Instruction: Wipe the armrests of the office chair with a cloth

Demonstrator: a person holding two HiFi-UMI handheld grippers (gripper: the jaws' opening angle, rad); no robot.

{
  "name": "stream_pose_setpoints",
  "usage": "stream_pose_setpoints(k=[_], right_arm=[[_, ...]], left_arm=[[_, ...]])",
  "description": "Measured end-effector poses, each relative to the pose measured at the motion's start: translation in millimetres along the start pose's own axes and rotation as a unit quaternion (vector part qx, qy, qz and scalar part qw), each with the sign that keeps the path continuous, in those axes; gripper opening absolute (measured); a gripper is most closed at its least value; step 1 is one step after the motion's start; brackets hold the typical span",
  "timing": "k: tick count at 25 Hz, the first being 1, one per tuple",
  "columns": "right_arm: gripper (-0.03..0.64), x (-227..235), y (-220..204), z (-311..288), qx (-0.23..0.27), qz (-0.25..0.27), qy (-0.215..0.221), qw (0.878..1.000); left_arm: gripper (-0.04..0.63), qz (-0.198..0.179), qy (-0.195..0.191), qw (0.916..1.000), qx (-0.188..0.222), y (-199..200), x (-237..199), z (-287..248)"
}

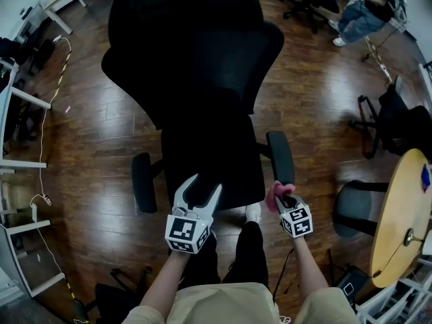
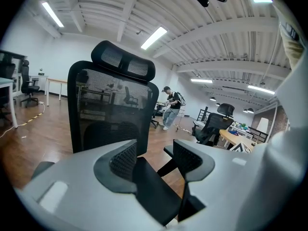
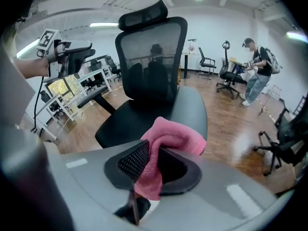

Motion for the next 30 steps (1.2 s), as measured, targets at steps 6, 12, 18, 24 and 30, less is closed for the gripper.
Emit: stream_pose_setpoints(k=[6, 12, 18, 24, 30], right_arm=[[0.064, -8, 27, -22, -0.007, 0.026, -0.002, 1.000], [0.064, 1, 66, -53, 0.002, 0.095, -0.006, 0.995], [0.064, 15, 116, -92, 0.009, 0.165, 0.025, 0.986], [0.064, 36, 177, -140, 0.034, 0.175, 0.049, 0.983], [0.064, 51, 207, -164, 0.029, 0.202, 0.079, 0.976]], left_arm=[[0.218, 0.000, 0.002, 1.0000, -0.002, 0, -7, 7], [0.218, 0.005, 0.021, 0.9998, -0.003, -5, -20, 4], [0.218, 0.016, 0.042, 0.9990, -0.005, -5, -20, -12], [0.218, 0.020, 0.065, 0.9977, 0.002, 4, -21, -28], [0.216, 0.020, 0.080, 0.9966, -0.004, 5, -16, -42]])
Point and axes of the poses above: the fingertips, and each gripper's own axes: z backward along the fingers, x to its right, y out of its top, the point moved 4 cm from there along z, backward along the fingers, and after that the axes turned 13 degrees about -y, right-handed, at the moved point
